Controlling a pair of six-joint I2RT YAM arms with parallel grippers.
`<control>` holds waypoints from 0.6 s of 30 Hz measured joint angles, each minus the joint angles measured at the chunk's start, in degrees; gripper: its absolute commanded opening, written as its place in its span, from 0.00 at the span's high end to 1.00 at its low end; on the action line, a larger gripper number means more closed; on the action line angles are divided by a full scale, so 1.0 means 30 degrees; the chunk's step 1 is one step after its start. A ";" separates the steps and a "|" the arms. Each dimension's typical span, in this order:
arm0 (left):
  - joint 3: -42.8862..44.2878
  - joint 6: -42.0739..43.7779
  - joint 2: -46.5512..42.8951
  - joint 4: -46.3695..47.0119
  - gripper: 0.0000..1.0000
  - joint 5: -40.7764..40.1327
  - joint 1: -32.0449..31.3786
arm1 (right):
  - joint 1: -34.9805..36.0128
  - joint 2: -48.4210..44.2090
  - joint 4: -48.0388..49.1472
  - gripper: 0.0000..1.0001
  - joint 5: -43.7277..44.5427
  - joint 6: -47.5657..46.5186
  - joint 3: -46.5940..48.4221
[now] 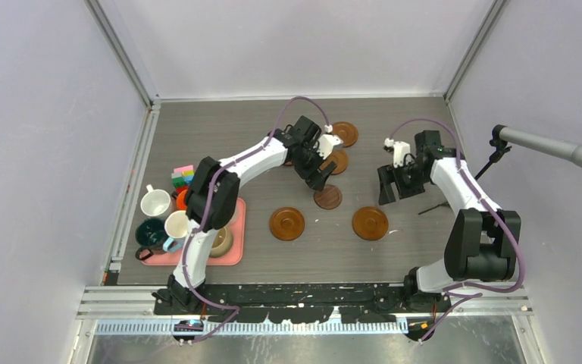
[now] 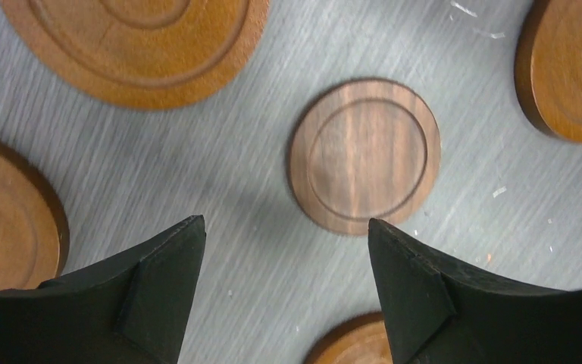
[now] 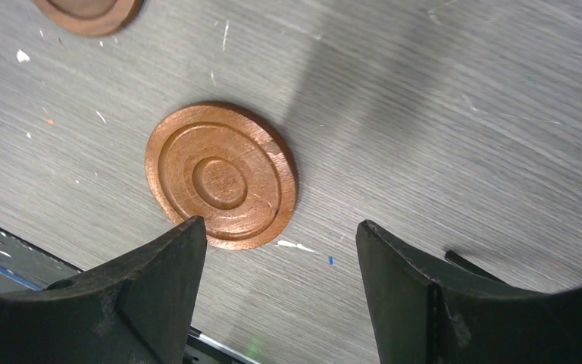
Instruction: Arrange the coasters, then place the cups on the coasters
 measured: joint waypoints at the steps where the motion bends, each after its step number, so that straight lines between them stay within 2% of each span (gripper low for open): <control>1: 0.0372 -0.0182 0.0437 -0.0007 0.21 0.0095 -0.0007 | -0.0379 0.0000 -0.0022 0.23 -0.0255 0.0160 0.0204; 12: 0.3796 -0.0605 0.3738 -0.0284 0.32 0.0335 -0.0408 | -0.2382 0.0029 -0.0321 0.23 -0.1902 0.0401 0.0765; 18: 0.3993 0.0168 0.3942 -0.0459 0.42 0.0328 -0.1049 | -0.2674 0.0029 -0.0415 0.24 -0.2259 0.0335 0.0765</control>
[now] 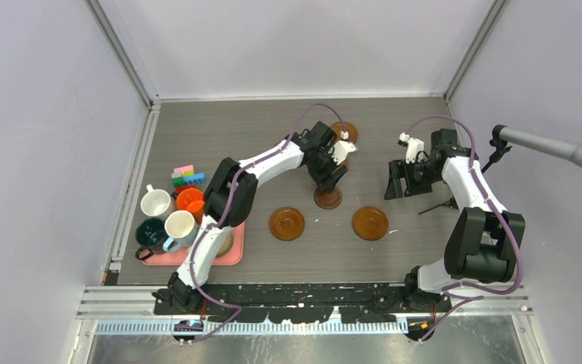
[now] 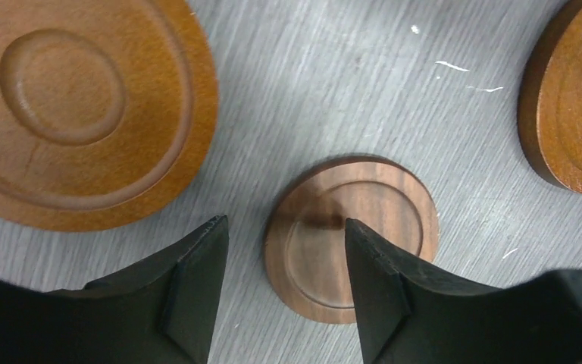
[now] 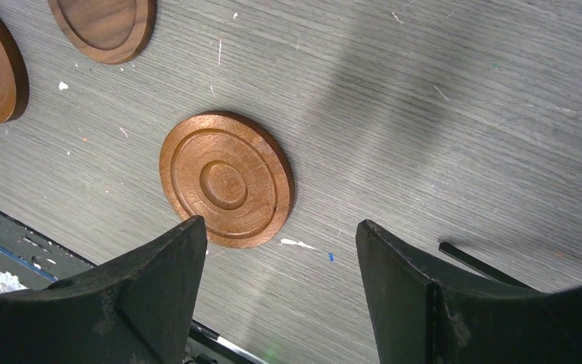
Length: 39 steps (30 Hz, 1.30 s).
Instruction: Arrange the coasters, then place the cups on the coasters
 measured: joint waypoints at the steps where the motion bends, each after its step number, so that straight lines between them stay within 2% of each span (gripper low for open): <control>1: -0.0117 0.0219 -0.0007 0.0066 0.44 -0.0007 -0.0138 | -0.0029 0.0000 -0.0022 0.24 -0.0015 -0.0015 0.0000; 16: -0.5304 0.2011 -0.3133 0.1180 0.55 -0.0525 -0.2324 | -0.0073 0.0000 -0.0415 0.24 -0.0138 -0.0087 -0.0007; 28: -0.8247 0.2594 -0.5013 0.1967 0.57 -0.0678 -0.2798 | -0.0073 0.0000 -0.0838 0.25 -0.0117 -0.0627 -0.0350; 35: -0.8845 0.2667 -0.5435 0.1851 0.53 -0.0685 -0.2943 | -0.0073 0.0000 -0.0874 0.25 -0.0131 -0.0670 -0.0393; 37: -0.8874 0.2659 -0.5479 0.1719 0.47 -0.0663 -0.3016 | -0.0073 0.0000 -0.0874 0.25 -0.0131 -0.0670 -0.0393; 39: -0.8874 0.2667 -0.5508 0.1443 0.35 -0.0634 -0.3082 | -0.0073 0.0000 -0.0874 0.25 -0.0138 -0.0670 -0.0393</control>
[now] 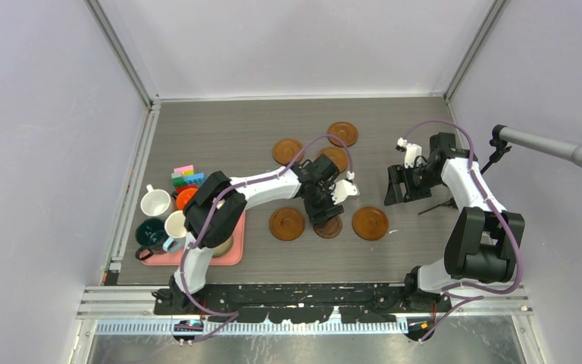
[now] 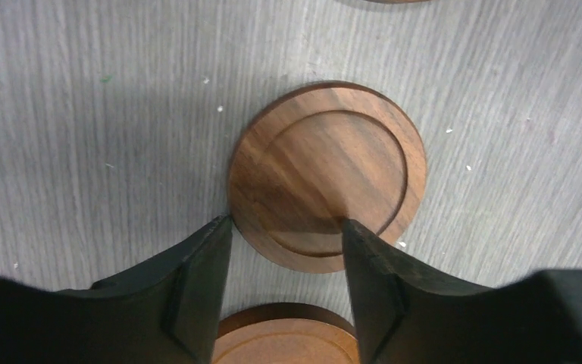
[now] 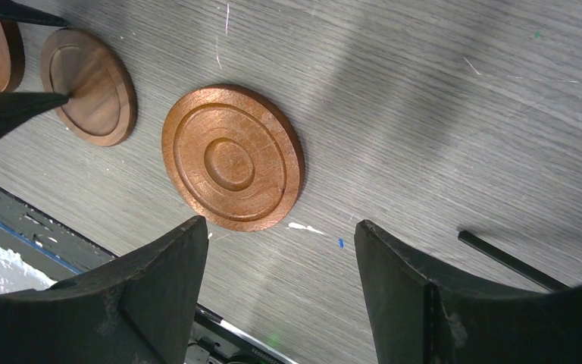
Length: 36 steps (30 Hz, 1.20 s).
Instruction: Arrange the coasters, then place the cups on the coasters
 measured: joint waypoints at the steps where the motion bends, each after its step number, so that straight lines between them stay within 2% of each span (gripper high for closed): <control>1: 0.0000 0.0058 -0.0029 -0.0117 0.31 0.0029 -0.0036 | 0.0000 0.0000 0.0000 0.25 -0.0007 0.0000 0.0000; 4: 0.0168 0.0015 -0.0138 -0.1056 0.22 0.0248 0.0066 | 0.0000 0.0051 -0.0036 0.25 -0.0131 0.0109 0.0182; 6: 0.0284 -0.0138 -0.0233 -0.1690 0.19 0.0670 0.0372 | 0.0007 0.0240 -0.0007 0.25 -0.0270 0.0313 0.0605; 12: 0.0809 -0.0692 -0.1566 -0.2273 0.18 0.0794 0.3249 | 0.0867 0.1486 0.1239 0.25 0.0189 0.1967 0.2521; 18: 0.3126 -0.1654 -0.1807 -0.1399 0.17 -0.0488 0.6535 | 0.3184 0.3519 0.4146 0.25 0.1967 0.4444 0.4109; 22: 0.3810 -0.2259 -0.1610 -0.0656 0.16 -0.1770 0.7766 | 0.4779 0.5100 0.5785 0.25 0.3410 0.5734 0.5056; 28: 0.5639 -0.2739 0.0444 -0.0066 0.17 -0.3067 0.8408 | 0.6499 0.7898 0.7366 0.25 0.4787 0.7286 0.7089; 36: 0.7716 -0.2681 0.3359 -0.0204 0.22 -0.3388 0.8837 | 0.7344 1.0907 0.8225 0.26 0.5807 0.8378 0.9275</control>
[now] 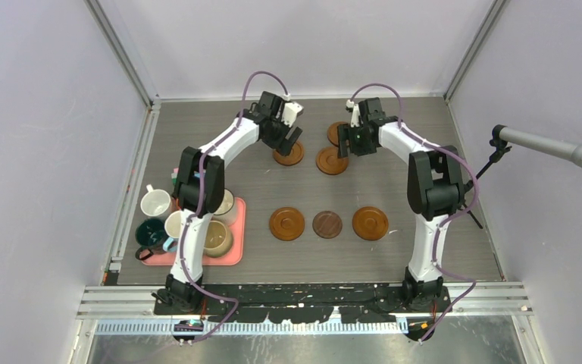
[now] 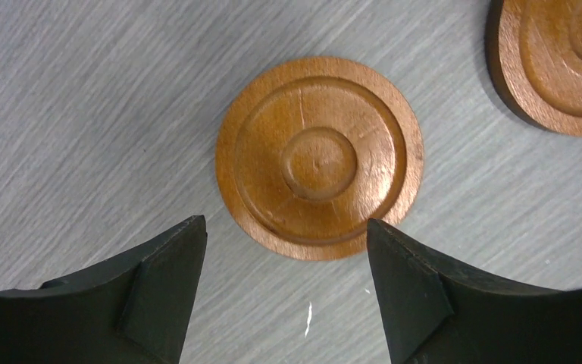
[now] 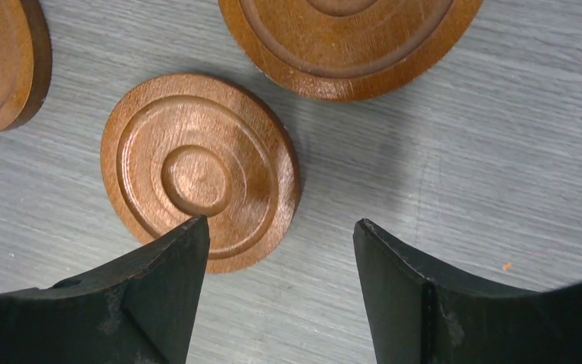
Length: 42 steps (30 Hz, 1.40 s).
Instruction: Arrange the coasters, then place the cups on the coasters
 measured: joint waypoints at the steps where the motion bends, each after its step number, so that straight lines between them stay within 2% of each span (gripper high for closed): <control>1: 0.0393 0.0036 0.0328 -0.0073 0.22 0.0000 0.0029 | 0.0080 0.0240 0.0022 0.27 0.0051 0.0066 0.0168; 11: 0.3300 0.0328 0.2579 -0.0248 0.28 -0.0153 0.0095 | 0.0772 0.2033 0.0444 0.30 0.1341 0.0146 0.1552; 16: 0.3665 0.0612 0.3424 -0.0401 0.38 -0.0313 0.0270 | 0.1093 0.2521 0.0546 0.34 0.1821 0.0022 0.2055; 21: 0.3570 0.0729 0.3534 -0.0823 0.49 -0.0087 0.0335 | 0.1413 0.2550 0.0525 0.43 0.2076 -0.0379 0.2113; 23: 0.3045 0.0772 0.3257 -0.0597 0.52 0.0036 0.0335 | 0.1588 0.2550 0.0481 0.46 0.2135 -0.0597 0.2033; 29: -0.0889 0.1107 0.0889 0.0306 0.60 0.0386 0.0335 | 0.1836 0.2098 0.0699 0.52 0.2215 -0.0831 0.1224; 35: -0.4379 0.1122 -0.1333 0.0568 0.61 0.0984 0.0306 | 0.2397 0.0911 0.0984 0.53 0.2310 -0.0860 -0.0554; 42: -0.6419 0.0801 -0.2623 0.1056 0.60 0.1195 -0.0029 | 0.3264 0.0117 0.0984 0.55 0.2310 -0.0882 -0.1668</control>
